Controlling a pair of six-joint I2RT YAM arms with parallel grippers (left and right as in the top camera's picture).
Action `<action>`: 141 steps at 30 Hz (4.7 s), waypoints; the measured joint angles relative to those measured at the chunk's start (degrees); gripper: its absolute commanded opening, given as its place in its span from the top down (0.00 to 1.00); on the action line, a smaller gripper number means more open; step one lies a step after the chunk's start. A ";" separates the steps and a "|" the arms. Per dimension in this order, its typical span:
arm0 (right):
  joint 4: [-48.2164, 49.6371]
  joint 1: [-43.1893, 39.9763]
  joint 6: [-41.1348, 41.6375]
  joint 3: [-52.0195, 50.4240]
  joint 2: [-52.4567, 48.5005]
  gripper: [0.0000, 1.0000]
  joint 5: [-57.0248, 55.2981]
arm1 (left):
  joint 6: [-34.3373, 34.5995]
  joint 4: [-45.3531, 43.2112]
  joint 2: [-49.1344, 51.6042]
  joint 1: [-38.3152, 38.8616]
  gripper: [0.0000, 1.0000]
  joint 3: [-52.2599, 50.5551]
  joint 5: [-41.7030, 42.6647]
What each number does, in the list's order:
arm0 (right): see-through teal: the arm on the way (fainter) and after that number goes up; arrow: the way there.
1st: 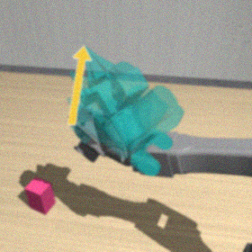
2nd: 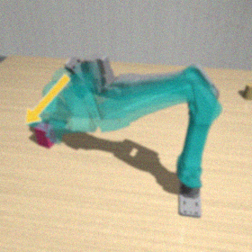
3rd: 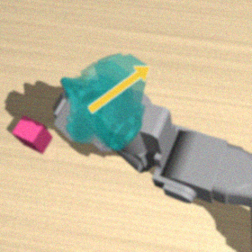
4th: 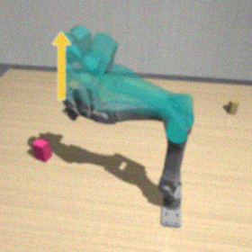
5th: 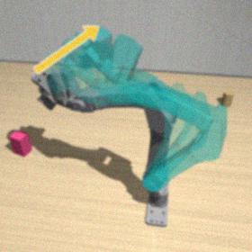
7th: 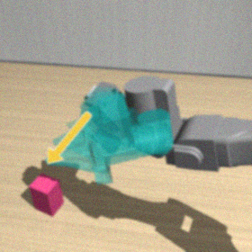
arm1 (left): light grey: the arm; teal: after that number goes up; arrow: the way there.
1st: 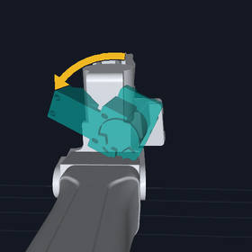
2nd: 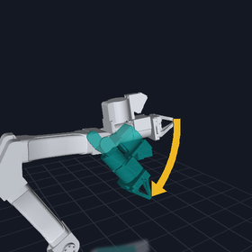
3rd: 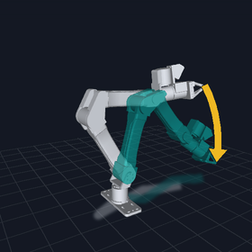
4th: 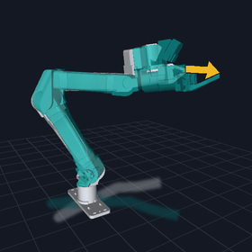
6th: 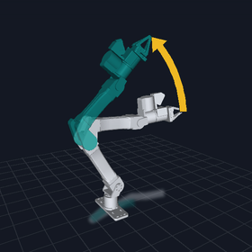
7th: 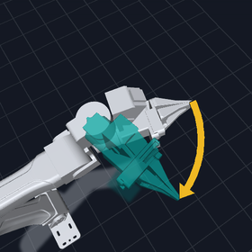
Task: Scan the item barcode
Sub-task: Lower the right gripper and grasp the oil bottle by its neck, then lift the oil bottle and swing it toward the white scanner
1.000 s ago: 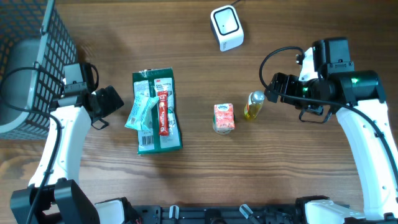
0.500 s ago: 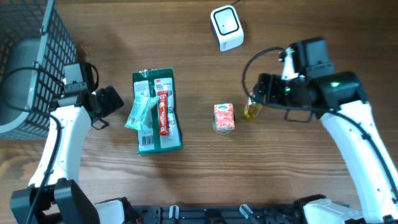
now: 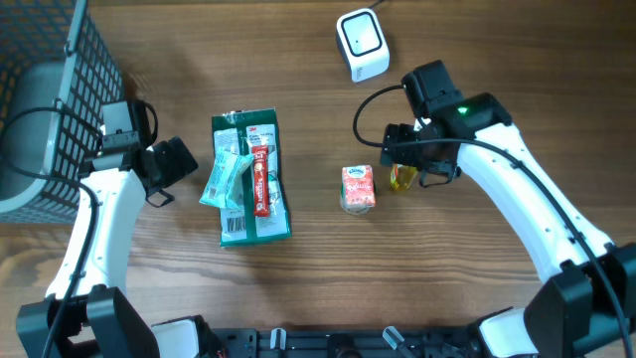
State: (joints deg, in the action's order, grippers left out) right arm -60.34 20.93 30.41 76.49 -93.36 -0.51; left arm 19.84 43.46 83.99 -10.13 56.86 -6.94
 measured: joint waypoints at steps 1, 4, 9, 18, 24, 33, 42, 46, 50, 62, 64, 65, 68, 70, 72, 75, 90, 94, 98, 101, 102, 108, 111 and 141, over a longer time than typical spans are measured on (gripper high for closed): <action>0.00 0.00 0.22 0.00 -0.35 0.15 0.00 | 0.00 0.00 0.00 0.00 0.00 0.00 0.00; 0.00 0.00 0.26 -0.02 -0.50 0.16 -0.02 | 0.00 0.00 0.00 0.00 0.00 0.00 0.00; 0.00 0.00 0.44 0.00 -0.50 0.19 -0.22 | 0.00 0.00 0.00 0.00 0.00 0.00 0.00; 0.46 0.00 0.48 -0.22 -0.50 0.20 -1.11 | 0.00 0.00 0.00 0.00 0.00 0.00 0.00; 3.13 0.00 0.48 -2.99 -0.50 0.20 -1.25 | 0.00 0.00 0.00 0.00 0.00 0.00 0.00; 4.48 0.00 0.59 -4.31 -0.50 0.25 -1.29 | 0.00 0.00 0.00 0.00 0.00 0.00 0.00; 4.74 0.00 0.66 -4.31 -0.50 0.37 -1.29 | 0.00 0.00 0.00 0.00 0.00 0.00 0.00; 5.86 0.00 1.53 -4.31 -0.50 0.48 -1.31 | 0.00 0.00 0.00 0.00 0.00 0.00 0.00; 6.27 0.00 1.97 -4.31 -0.50 0.53 -1.46 | 0.00 0.00 0.00 0.00 0.00 0.00 0.00; 6.23 0.00 2.34 -4.31 -0.50 0.41 -1.49 | 0.00 0.00 0.00 0.00 0.00 0.00 0.00; 6.25 0.00 2.34 -4.31 -0.50 0.41 -1.49 | 0.00 0.00 0.00 0.00 0.00 0.00 0.00; 6.25 0.00 2.34 -4.31 -0.50 0.41 -1.49 | 0.00 0.00 0.00 0.00 0.00 0.00 0.00; 6.25 0.00 2.34 -4.31 -0.50 0.41 -1.49 | 0.00 0.00 0.00 0.00 0.00 0.00 0.00; 6.25 0.00 2.34 -4.31 -0.50 0.41 -1.49 | 0.00 0.00 0.00 0.00 0.00 0.00 0.00; 6.23 0.00 2.34 -4.31 -0.50 0.41 -1.49 | 0.00 0.00 0.00 0.00 0.00 0.00 0.00; 6.16 0.00 2.34 -4.31 -0.50 0.41 -1.49 | 0.00 0.00 0.00 0.00 0.00 0.00 0.00; 5.31 0.00 1.44 -4.31 -0.50 0.39 -1.49 | 0.00 0.00 0.00 0.00 0.00 0.00 0.00; 5.07 0.00 1.25 -4.31 -0.50 0.43 -1.49 | -0.02 0.00 0.00 0.00 0.00 0.00 0.00; 4.87 0.00 1.25 -4.31 -0.50 0.43 -1.49 | 0.00 0.00 0.00 0.00 0.00 0.00 0.00; 4.87 0.00 1.25 -4.37 -0.50 0.43 -1.49 | 0.00 0.00 0.00 0.00 0.00 0.00 0.00; 4.94 0.00 1.22 -4.48 -0.50 0.42 -1.49 | 0.00 0.00 0.00 0.00 0.00 0.00 0.00; 5.33 0.00 0.61 -5.09 -0.50 0.54 -1.49 | 0.00 0.00 0.00 0.00 0.00 0.00 0.00; 5.55 0.00 0.22 -5.11 -0.50 0.63 -1.49 | 0.00 0.00 0.00 0.00 0.00 0.00 0.00; 0.31 -23.39 -28.83 -5.16 19.71 0.96 68.28 | 0.00 0.00 0.00 0.00 0.00 0.00 0.00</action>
State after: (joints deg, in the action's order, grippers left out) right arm -60.03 -2.46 1.58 71.33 -73.65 67.77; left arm 19.84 43.46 83.99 -10.13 56.86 -6.94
